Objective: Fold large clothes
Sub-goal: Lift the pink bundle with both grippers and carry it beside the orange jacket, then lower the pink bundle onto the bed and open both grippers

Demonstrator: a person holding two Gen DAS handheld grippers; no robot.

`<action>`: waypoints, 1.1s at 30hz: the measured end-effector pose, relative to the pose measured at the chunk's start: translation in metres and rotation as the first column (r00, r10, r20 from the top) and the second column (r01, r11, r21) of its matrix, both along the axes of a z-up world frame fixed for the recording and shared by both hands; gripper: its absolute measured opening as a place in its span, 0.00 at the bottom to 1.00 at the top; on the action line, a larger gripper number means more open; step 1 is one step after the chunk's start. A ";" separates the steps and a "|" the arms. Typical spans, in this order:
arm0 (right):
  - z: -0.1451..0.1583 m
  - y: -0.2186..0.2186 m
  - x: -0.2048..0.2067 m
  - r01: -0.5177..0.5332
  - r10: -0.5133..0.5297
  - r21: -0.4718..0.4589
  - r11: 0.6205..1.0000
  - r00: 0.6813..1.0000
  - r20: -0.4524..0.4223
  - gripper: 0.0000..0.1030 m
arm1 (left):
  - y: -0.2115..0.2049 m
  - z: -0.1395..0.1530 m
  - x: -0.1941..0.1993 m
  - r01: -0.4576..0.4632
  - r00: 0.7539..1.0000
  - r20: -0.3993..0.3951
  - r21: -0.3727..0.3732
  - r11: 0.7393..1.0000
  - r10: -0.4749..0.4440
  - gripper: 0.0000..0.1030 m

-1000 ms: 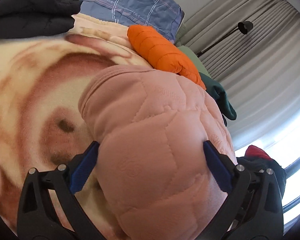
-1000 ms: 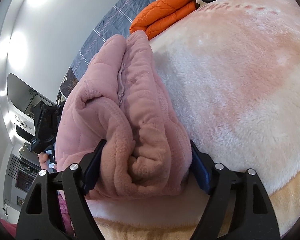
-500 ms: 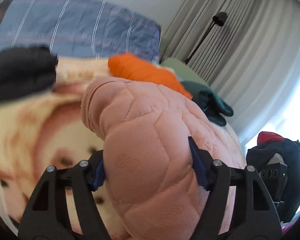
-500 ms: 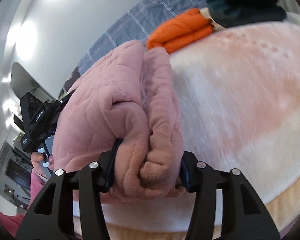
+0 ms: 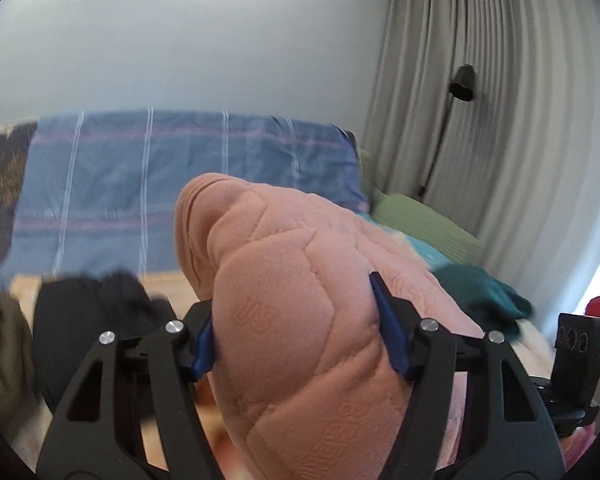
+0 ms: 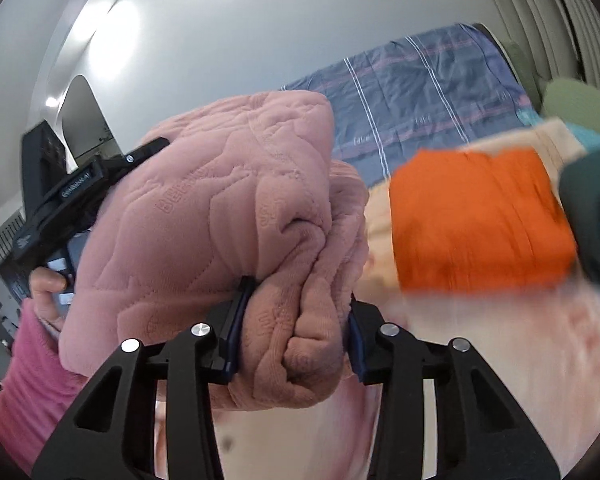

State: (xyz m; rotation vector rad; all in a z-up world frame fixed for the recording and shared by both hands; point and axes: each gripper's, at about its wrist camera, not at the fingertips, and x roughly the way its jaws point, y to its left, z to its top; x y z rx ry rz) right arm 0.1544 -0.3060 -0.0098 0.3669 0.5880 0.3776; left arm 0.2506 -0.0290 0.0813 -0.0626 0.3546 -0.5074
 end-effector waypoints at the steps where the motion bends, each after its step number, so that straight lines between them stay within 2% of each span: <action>1: 0.001 -0.001 0.017 0.004 -0.004 0.002 1.000 1.000 0.006 0.41 | 0.009 0.005 0.017 -0.012 1.000 0.014 0.009 1.000 0.012 0.65; 4: -0.006 0.009 0.074 0.067 -0.067 0.003 0.998 0.998 0.012 0.41 | 0.014 0.007 0.071 -0.037 0.999 0.036 0.047 0.998 0.035 0.65; 7: -0.034 0.025 0.138 0.129 -0.129 -0.010 0.992 0.990 -0.056 0.41 | 0.003 -0.018 0.134 -0.081 0.996 0.048 0.137 0.987 0.075 0.65; 9: -0.067 0.045 0.180 0.184 -0.199 -0.127 0.975 0.973 -0.117 0.41 | -0.001 -0.044 0.171 -0.134 0.991 0.033 0.200 0.971 0.130 0.65; 10: -0.082 0.054 0.193 0.196 -0.224 -0.191 0.962 0.964 -0.142 0.41 | -0.007 -0.072 0.194 -0.186 0.981 -0.003 0.248 0.951 0.193 0.66; 11: -0.107 0.064 0.207 0.207 -0.270 -0.309 0.928 0.946 -0.177 0.42 | -0.013 -0.105 0.211 -0.241 0.963 -0.040 0.317 0.918 0.266 0.63; 12: -0.123 0.076 0.210 0.202 -0.280 -0.382 0.902 0.946 -0.161 0.48 | -0.020 -0.131 0.220 -0.255 0.953 -0.059 0.379 0.890 0.298 0.56; 13: -0.128 0.084 0.206 0.205 -0.276 -0.412 0.888 0.954 -0.120 0.48 | -0.032 -0.164 0.224 -0.239 0.949 -0.070 0.475 0.847 0.307 0.42; 14: -0.127 0.095 0.205 0.221 -0.298 -0.468 0.855 0.950 -0.096 0.48 | -0.042 -0.186 0.222 -0.248 0.949 -0.024 0.555 0.794 0.313 0.36; 15: -0.126 0.097 0.206 0.237 -0.317 -0.477 0.847 0.944 -0.094 0.50 | -0.045 -0.191 0.212 -0.279 0.952 0.050 0.553 0.785 0.303 0.36; 16: -0.126 0.095 0.204 0.246 -0.325 -0.467 0.849 0.941 -0.095 0.52 | -0.042 -0.181 0.206 -0.285 0.953 0.056 0.506 0.814 0.299 0.37; 17: -0.127 0.089 0.206 0.245 -0.321 -0.445 0.861 0.942 -0.101 0.53 | -0.037 -0.176 0.207 -0.282 0.951 0.029 0.485 0.828 0.306 0.43; 18: -0.127 0.087 0.204 0.243 -0.315 -0.428 0.871 0.943 -0.105 0.55 | -0.035 -0.173 0.208 -0.287 0.948 0.018 0.486 0.826 0.319 0.48; 19: -0.126 0.083 0.203 0.240 -0.305 -0.406 0.882 0.947 -0.104 0.56 | -0.033 -0.170 0.208 -0.299 0.942 0.018 0.499 0.813 0.335 0.59; 20: -0.123 0.083 0.202 0.238 -0.302 -0.402 0.884 0.948 -0.101 0.57 | -0.033 -0.167 0.208 -0.310 0.938 0.026 0.510 0.803 0.346 0.64; 21: -0.120 0.084 0.198 0.236 -0.297 -0.400 0.886 0.950 -0.098 0.58 | -0.032 -0.163 0.203 -0.318 0.935 0.031 0.512 0.798 0.352 0.65; 24: -0.099 0.092 0.167 0.240 -0.288 -0.391 0.889 0.955 -0.068 0.65 | -0.024 -0.159 0.189 -0.319 0.934 0.012 0.483 0.815 0.358 0.72; 25: -0.091 0.090 0.156 0.247 -0.289 -0.389 0.888 0.956 -0.051 0.70 | -0.020 -0.155 0.180 -0.316 0.935 0.001 0.460 0.830 0.356 0.75; 29: -0.061 0.084 0.094 0.245 -0.260 -0.354 0.903 0.966 0.006 0.71 | 0.000 -0.148 0.129 -0.278 0.952 -0.015 0.378 0.883 0.306 0.85; 33: -0.043 0.069 0.043 0.249 -0.259 -0.332 0.910 0.966 0.016 0.73 | 0.009 -0.135 0.070 -0.227 0.970 -0.003 0.344 0.911 0.243 0.90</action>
